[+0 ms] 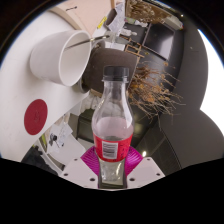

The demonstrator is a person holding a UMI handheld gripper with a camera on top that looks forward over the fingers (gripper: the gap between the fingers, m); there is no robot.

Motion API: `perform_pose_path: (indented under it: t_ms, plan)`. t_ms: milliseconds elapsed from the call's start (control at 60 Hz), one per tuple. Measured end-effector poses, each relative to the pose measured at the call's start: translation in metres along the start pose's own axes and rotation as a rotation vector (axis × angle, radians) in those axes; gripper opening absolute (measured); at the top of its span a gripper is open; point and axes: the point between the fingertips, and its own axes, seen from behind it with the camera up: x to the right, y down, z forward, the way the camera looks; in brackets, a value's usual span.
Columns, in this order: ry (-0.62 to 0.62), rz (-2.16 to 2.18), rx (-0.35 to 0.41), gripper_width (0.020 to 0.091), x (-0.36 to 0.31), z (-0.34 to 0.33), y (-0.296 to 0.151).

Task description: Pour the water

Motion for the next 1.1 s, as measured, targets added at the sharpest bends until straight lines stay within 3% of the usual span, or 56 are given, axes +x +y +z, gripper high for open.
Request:
perform_pose_path:
  t_ms: [283,767,933,1100]
  plan:
    - [-0.004,-0.017,0.037,0.0274,-0.006,0.006,-0.010]
    - [-0.511,1.379,-0.111,0.0276,-0.034,-0.016,-0.025]
    - [-0.646,1.673,-0.090,0.0275,-0.056,-0.019,-0.047]
    - [-0.693,1.757,-0.083,0.0275,-0.084,-0.017,-0.059]
